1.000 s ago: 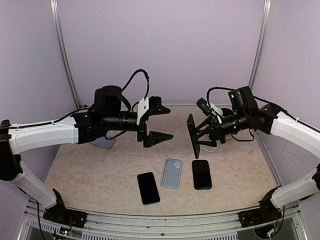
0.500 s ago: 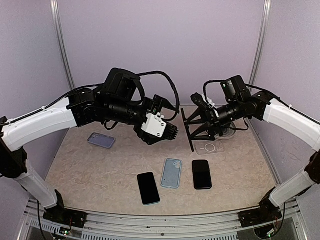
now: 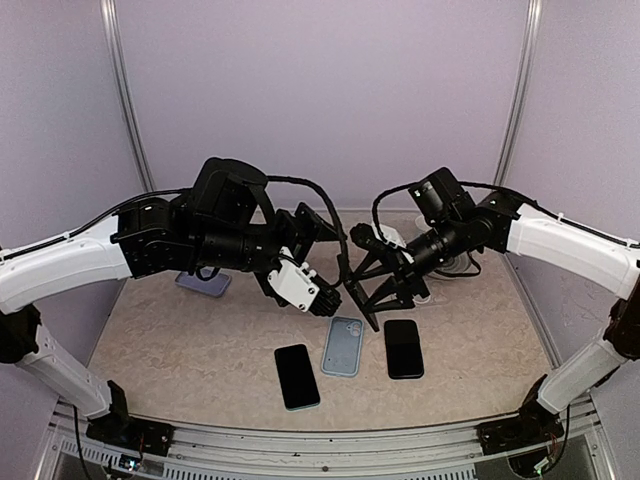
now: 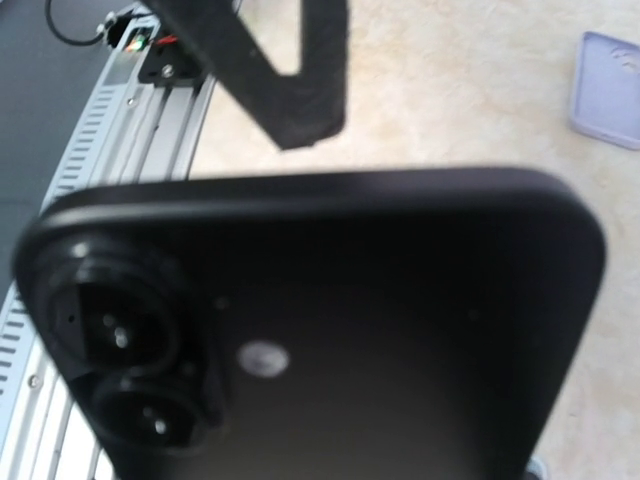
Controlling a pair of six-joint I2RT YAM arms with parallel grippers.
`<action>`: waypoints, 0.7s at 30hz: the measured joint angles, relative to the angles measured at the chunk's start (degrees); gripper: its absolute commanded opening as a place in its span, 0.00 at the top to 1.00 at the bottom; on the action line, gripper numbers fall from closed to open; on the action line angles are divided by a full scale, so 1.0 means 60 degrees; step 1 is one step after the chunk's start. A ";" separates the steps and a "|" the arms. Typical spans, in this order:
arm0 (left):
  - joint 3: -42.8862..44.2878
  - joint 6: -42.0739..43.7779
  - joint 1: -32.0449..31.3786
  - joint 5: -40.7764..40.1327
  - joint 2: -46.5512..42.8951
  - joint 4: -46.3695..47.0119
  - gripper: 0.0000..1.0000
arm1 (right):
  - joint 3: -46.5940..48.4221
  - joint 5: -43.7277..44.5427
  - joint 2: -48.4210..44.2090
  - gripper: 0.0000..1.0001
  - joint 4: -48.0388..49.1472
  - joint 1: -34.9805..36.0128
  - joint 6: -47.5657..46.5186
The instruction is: Put the phone into the phone case
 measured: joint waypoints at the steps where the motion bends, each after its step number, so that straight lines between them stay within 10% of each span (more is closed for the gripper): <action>1: -0.0025 0.0007 0.0000 0.0040 -0.0022 0.0000 0.10 | 0.0000 0.0044 0.0051 0.64 -0.0011 0.0062 0.0000; 7: -0.0113 -0.0015 -0.0051 0.0233 -0.0197 -0.0120 0.45 | 0.0026 0.0259 0.0193 0.64 -0.0055 0.0390 -0.0040; 21: -0.0284 0.0076 -0.0215 0.0481 -0.0193 -0.0510 0.52 | 0.0732 0.0477 0.0605 0.64 -0.0495 0.1005 -0.0127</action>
